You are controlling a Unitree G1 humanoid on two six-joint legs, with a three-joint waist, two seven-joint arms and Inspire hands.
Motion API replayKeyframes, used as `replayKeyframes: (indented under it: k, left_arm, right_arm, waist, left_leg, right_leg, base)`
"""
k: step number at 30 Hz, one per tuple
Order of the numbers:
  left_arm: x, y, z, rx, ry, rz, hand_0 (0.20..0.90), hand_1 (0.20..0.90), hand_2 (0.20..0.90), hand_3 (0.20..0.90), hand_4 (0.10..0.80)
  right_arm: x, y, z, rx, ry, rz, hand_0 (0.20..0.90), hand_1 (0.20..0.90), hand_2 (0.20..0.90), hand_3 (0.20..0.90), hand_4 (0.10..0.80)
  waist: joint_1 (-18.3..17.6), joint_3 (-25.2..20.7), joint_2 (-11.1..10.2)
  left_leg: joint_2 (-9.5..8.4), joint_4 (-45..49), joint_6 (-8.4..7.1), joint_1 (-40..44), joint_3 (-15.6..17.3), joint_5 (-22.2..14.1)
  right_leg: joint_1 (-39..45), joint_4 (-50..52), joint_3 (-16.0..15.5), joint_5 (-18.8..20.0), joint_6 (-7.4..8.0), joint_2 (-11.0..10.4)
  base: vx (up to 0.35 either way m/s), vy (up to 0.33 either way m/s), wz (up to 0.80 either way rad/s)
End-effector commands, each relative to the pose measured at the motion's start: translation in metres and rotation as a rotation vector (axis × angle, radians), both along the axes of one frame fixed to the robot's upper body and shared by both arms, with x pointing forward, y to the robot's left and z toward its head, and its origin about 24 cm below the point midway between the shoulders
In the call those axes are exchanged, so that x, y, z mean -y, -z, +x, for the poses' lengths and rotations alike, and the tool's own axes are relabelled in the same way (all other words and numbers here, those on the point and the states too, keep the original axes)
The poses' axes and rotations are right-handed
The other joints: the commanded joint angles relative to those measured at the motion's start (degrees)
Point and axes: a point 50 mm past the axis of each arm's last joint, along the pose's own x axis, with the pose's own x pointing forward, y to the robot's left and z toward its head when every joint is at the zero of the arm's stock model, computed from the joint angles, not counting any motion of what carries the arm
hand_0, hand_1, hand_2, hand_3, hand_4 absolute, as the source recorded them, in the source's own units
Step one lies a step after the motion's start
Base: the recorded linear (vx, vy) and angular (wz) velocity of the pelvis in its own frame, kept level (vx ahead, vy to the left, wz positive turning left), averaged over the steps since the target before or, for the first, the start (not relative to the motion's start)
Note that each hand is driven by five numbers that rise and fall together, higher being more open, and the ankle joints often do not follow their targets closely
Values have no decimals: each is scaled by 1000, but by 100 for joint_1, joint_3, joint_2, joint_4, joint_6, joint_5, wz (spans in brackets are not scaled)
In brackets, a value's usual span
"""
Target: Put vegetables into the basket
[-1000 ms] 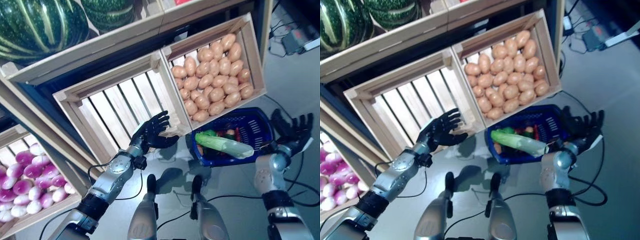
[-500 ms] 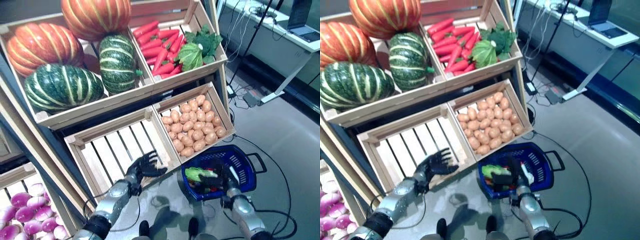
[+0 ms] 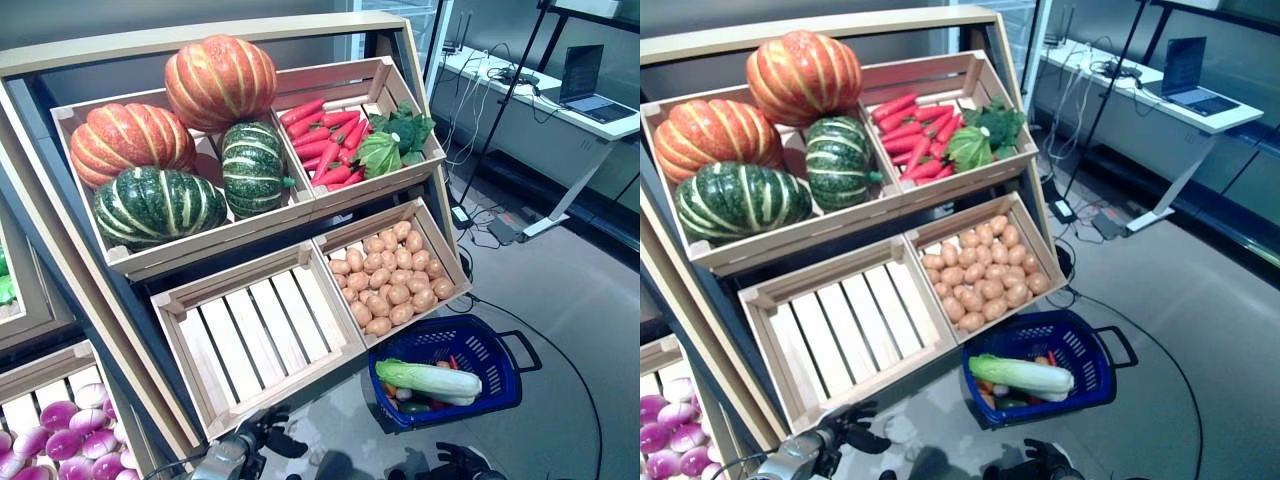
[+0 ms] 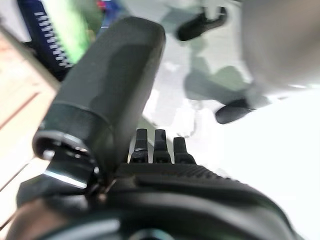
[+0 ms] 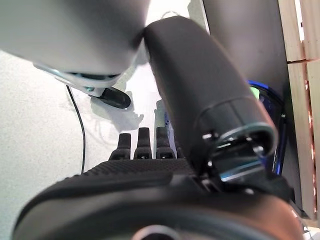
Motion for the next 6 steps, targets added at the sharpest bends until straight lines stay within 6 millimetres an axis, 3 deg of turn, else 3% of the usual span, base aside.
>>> replayKeyframes:
  k: [1,6]
  left_arm:
    - [3,-13,37,73,85,19,900,900,900,900,800]
    - [-1,-8,27,23,89,42,900,900,900,900,800]
  right_arm:
    - [-1,-5,26,21,-73,-35,900,900,900,900,800]
    - [-1,-7,31,29,-80,-33,900,900,900,900,800]
  waist:
    - [143,196,20]
    - [143,194,48]
  left_leg:
    - [9,50,-141,95,-2,-285]
    - [13,50,-139,115,-7,-281]
  right_leg:
    - [367,51,-212,-120,141,-108]
    - [380,61,-184,-146,133,-114]
  base:
    - [34,28,4]
    - [21,16,1]
